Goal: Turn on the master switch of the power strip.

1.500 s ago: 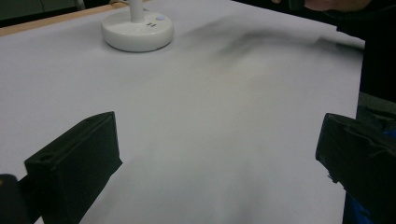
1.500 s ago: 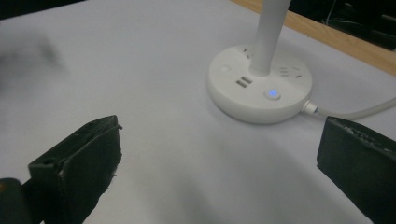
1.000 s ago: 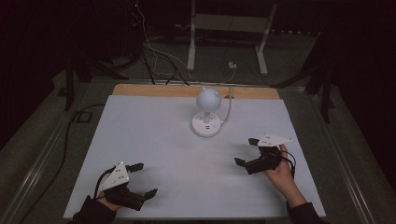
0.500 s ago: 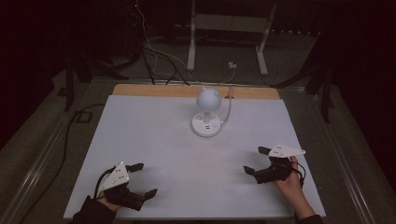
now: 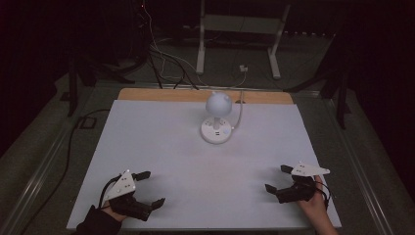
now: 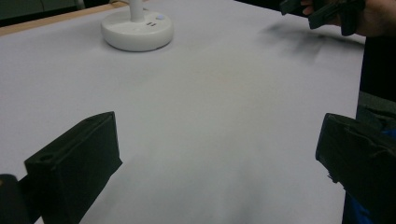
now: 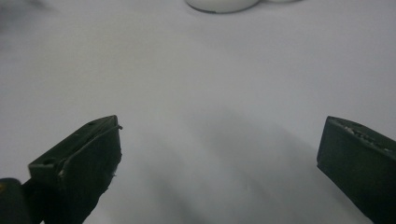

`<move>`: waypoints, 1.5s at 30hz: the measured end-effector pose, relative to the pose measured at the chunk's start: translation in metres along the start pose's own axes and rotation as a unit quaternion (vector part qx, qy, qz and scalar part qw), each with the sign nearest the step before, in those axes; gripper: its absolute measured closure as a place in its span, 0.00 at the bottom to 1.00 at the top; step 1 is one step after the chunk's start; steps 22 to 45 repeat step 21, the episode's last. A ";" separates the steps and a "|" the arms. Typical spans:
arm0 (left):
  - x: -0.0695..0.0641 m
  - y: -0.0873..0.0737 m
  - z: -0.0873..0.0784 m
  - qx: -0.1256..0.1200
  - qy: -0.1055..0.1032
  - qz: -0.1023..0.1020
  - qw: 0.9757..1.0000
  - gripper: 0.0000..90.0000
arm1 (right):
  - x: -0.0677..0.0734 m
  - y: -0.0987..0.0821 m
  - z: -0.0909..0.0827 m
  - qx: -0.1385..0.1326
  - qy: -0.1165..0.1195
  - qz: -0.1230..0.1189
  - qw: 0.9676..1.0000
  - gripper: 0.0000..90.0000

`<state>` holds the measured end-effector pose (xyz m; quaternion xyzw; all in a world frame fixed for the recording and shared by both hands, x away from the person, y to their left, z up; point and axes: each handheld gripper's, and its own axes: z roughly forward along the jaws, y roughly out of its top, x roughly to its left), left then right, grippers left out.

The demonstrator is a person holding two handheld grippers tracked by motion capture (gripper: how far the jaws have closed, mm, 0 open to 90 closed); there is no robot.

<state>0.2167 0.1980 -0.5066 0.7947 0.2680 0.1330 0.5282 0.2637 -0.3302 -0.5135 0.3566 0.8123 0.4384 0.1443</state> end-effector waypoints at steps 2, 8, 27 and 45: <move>0.000 0.000 0.000 0.000 0.000 0.000 1.000 0.00 | -0.001 -0.004 -0.002 0.003 -0.006 0.003 1.000 0.00; 0.000 0.000 0.000 0.001 0.000 0.000 1.000 0.00 | -0.002 -0.013 -0.007 0.016 -0.027 -0.003 1.000 0.00; 0.000 0.000 0.000 0.002 0.000 0.001 1.000 0.00 | -0.003 -0.017 -0.007 0.025 -0.032 -0.005 0.999 0.00; 0.000 0.000 0.000 0.002 0.000 0.001 1.000 0.00 | -0.003 -0.017 -0.007 0.025 -0.032 -0.005 0.999 0.00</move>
